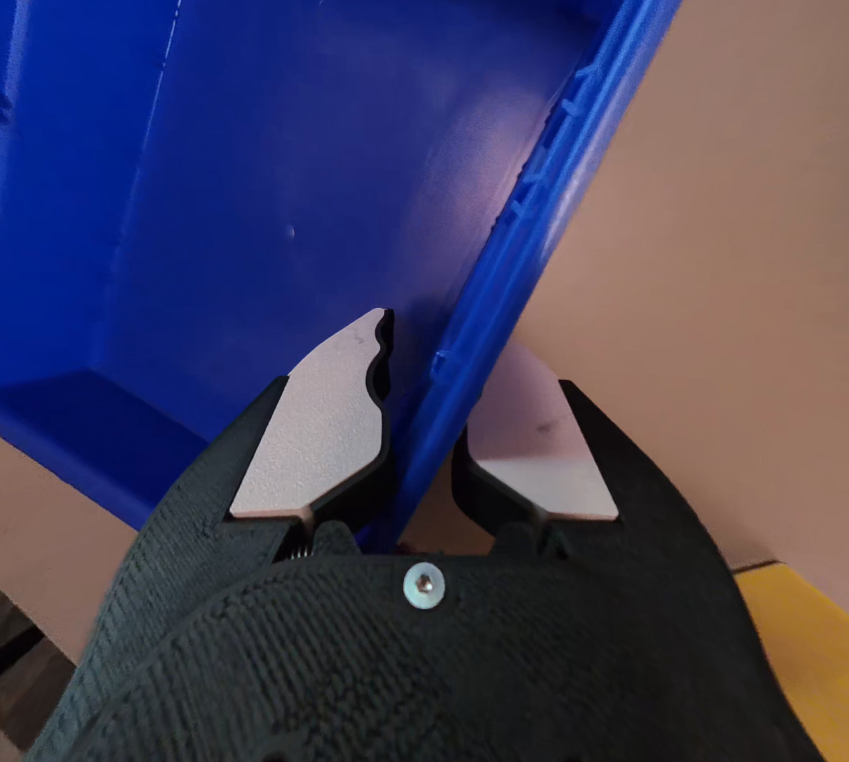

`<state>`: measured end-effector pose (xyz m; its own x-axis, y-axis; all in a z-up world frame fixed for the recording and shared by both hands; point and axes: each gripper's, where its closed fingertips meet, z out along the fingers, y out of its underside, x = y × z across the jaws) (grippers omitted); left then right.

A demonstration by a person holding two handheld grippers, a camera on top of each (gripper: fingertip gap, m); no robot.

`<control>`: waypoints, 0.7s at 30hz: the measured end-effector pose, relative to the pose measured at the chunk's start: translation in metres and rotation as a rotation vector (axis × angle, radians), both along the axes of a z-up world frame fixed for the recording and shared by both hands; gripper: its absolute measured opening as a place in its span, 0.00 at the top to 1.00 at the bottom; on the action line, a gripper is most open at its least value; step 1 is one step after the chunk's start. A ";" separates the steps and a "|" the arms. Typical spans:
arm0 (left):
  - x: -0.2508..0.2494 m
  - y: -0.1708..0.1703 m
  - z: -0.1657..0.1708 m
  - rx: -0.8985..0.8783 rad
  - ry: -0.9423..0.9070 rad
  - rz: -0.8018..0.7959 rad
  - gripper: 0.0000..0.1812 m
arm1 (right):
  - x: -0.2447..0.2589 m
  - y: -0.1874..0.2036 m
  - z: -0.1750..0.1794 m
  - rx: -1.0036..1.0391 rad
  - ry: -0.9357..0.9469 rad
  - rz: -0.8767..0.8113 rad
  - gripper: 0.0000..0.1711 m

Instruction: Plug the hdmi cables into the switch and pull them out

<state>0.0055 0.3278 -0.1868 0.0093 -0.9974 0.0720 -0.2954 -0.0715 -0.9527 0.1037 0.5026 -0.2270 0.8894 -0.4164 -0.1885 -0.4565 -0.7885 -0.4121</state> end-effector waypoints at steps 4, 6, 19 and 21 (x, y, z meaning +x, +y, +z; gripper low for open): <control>0.000 0.001 0.000 0.029 -0.013 0.000 0.97 | 0.012 0.001 0.046 0.091 -0.027 0.049 0.85; 0.000 0.002 0.000 0.056 -0.013 0.002 0.97 | 0.021 -0.007 0.083 0.161 -0.047 0.082 0.86; -0.008 0.024 0.000 0.059 -0.026 0.021 0.97 | 0.152 -0.273 0.215 0.421 -0.209 -0.125 0.86; -0.013 0.036 0.000 0.052 -0.026 0.043 0.97 | 0.164 -0.331 0.199 0.417 -0.173 -0.164 0.86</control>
